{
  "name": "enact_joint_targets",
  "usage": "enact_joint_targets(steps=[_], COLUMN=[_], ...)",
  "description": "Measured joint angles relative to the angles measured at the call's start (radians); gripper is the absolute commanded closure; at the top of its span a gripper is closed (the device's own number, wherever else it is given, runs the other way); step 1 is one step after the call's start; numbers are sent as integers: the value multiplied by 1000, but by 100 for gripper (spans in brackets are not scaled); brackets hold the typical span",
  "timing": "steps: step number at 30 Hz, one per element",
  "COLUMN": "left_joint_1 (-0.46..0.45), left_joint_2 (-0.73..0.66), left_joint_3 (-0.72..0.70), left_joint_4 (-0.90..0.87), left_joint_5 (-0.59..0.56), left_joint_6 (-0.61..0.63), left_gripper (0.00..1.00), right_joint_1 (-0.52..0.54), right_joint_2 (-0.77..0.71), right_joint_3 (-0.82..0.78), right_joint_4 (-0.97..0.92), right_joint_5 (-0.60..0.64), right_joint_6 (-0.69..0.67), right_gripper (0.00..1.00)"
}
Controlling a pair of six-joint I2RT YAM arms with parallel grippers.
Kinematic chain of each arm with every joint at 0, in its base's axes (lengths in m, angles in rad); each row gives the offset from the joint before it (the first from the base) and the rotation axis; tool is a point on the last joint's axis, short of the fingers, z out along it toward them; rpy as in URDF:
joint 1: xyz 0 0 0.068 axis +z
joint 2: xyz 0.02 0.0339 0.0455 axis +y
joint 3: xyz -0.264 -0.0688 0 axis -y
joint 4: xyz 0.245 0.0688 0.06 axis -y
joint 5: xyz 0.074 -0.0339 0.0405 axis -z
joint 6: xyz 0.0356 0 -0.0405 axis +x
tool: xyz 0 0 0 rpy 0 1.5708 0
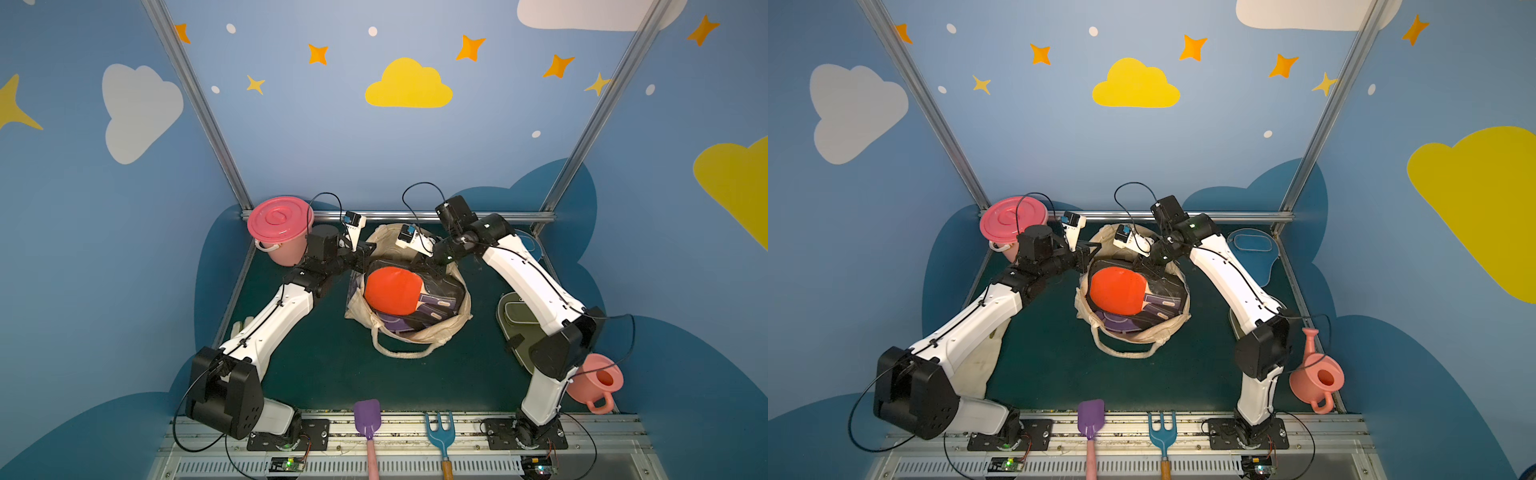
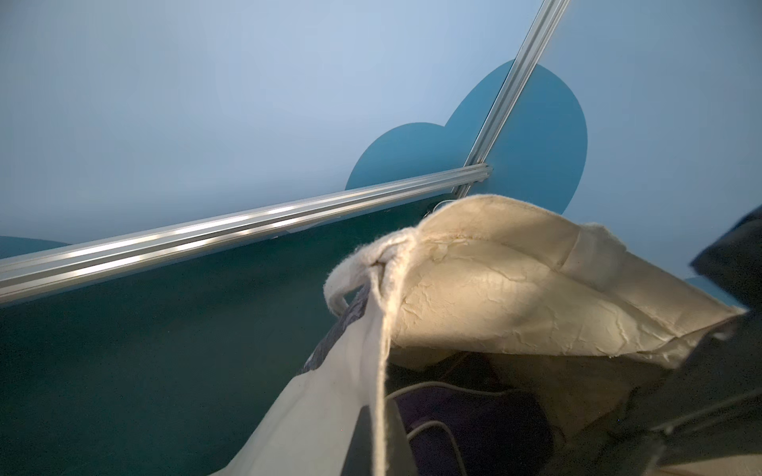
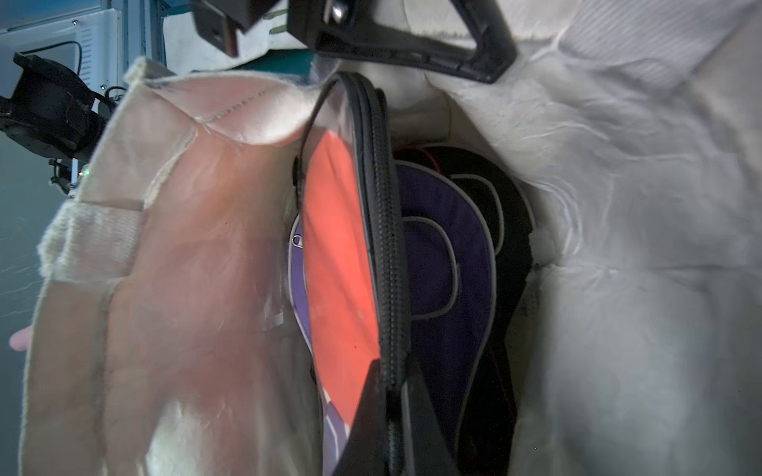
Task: Remove the ping pong set from the canvas bag
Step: Pick up the ping pong set from the canvas bag.
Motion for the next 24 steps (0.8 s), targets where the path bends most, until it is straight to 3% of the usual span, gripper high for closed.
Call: enact_joint_targets(steps=[10, 24], left_joint_1=[0, 0], left_joint_2=[-22, -51], left_joint_3=[0, -1], left_joint_4=[-27, -63], left_joint_5=[-18, -66], left_joint_6=[0, 0], left_gripper=[96, 96], right_joint_1=[8, 34], right_joint_2=[-87, -155], right_joint_3=[-95, -16], right_joint_4=[84, 65], right_joint_5=[74, 177], right_joint_6=[68, 161], right_gripper=[100, 100])
